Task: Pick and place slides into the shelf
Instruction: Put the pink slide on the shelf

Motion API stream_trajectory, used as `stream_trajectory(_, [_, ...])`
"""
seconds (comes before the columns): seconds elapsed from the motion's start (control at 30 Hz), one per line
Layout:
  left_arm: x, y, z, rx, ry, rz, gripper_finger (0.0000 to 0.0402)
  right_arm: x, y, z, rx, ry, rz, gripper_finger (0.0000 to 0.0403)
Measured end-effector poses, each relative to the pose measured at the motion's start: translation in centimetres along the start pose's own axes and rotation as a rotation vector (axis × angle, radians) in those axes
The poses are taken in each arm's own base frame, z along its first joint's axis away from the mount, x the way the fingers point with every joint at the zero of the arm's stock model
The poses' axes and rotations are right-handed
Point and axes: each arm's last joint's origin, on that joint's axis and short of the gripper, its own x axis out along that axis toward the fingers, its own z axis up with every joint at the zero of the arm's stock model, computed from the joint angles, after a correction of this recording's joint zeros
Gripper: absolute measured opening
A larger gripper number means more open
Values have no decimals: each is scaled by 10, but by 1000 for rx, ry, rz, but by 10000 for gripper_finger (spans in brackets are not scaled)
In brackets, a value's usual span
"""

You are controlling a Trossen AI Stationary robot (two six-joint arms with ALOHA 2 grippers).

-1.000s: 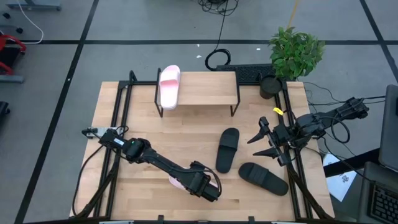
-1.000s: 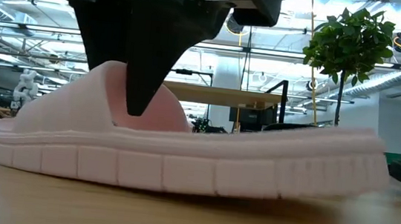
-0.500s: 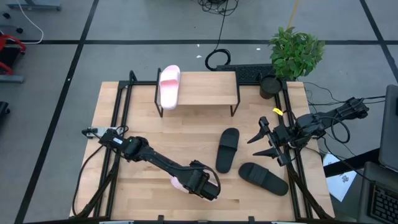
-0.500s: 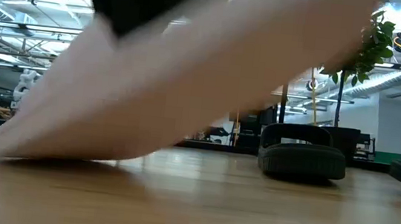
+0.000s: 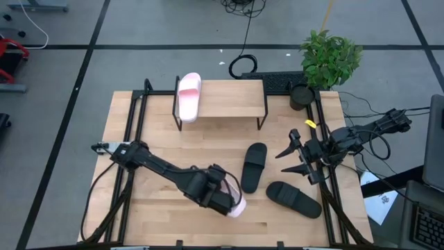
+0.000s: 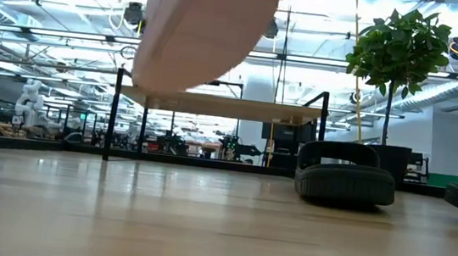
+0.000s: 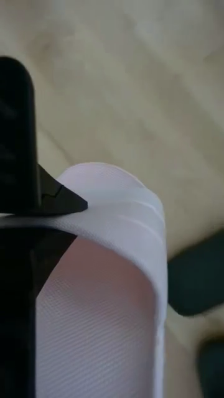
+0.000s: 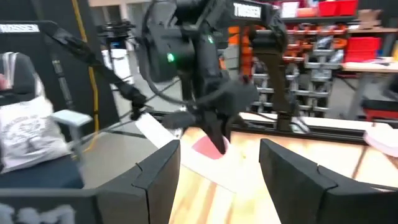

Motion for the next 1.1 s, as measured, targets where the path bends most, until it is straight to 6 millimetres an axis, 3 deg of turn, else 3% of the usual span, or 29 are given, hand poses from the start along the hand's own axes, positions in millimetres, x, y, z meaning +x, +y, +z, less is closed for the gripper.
stream_trajectory(0.3, [-47, 38, 37, 113, -188, -40, 0, 0, -5, 1, -3, -15, -176, 210])
stream_trajectory(0.63, [-108, 108, 92, 319, -509, 72, 0, -3, -13, 7, -27, -87, -459, 210])
stream_trajectory(0.77, [-116, 136, 114, 435, -535, 171, 0, -5, -14, 14, -25, -149, -528, 210])
stream_trajectory(0.9, [-112, 151, 136, 566, -531, 278, 0, -7, -16, 18, -7, -195, -607, 210])
stream_trajectory(1.1, [-100, 157, 166, 754, -550, 488, 0, -5, -18, 18, 7, -204, -699, 210])
